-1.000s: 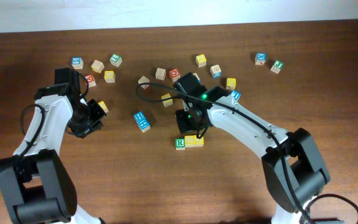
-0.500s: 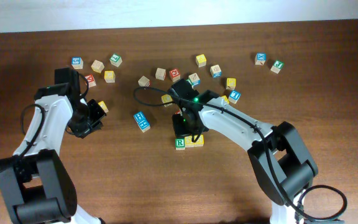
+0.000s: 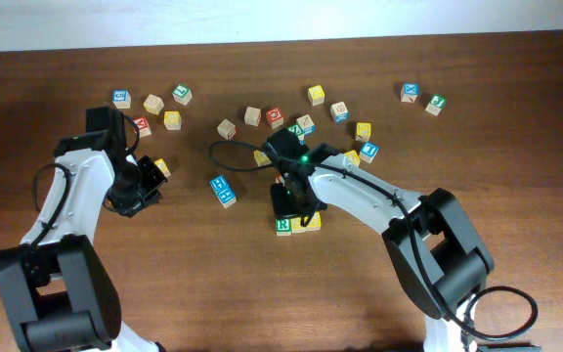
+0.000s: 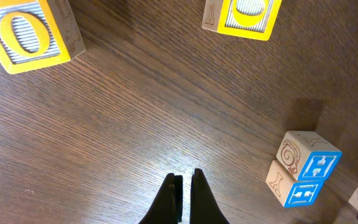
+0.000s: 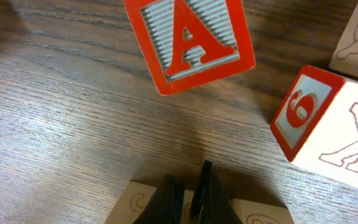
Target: Spell out RSS
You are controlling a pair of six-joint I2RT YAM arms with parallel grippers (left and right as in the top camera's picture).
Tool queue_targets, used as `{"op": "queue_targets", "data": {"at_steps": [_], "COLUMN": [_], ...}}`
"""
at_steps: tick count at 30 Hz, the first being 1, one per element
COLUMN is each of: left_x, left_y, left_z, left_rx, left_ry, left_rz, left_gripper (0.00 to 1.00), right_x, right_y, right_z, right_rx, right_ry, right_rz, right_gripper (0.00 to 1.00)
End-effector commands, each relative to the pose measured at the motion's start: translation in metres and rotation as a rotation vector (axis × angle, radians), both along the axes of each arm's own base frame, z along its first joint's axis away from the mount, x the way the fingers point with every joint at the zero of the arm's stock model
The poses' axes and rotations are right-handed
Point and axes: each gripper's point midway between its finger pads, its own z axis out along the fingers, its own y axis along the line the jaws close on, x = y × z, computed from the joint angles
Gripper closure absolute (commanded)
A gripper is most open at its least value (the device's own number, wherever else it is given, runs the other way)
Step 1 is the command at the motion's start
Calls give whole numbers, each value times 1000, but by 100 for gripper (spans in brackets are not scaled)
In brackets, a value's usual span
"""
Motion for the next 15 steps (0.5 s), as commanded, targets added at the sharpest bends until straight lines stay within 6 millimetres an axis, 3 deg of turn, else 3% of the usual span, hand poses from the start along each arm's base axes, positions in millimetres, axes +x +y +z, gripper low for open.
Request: {"op": "queue_targets", "data": {"at_steps": [1, 11, 15], "left_x": [4, 4, 4], "left_y": [2, 1, 1], "left_z": [10, 10, 9], "left_rx": [11, 11, 11], "left_ry": [-32, -31, -31], "left_rz": [-13, -16, -16], "left_gripper": [100, 100, 100], "right_x": [-3, -4, 18], "right_y": [4, 5, -1], "right_z": [-2, -1, 14], "right_rx": [2, 18, 37], "right_ry": [11, 35, 0], "right_rz": [1, -59, -70], "right_gripper": [96, 96, 95]}}
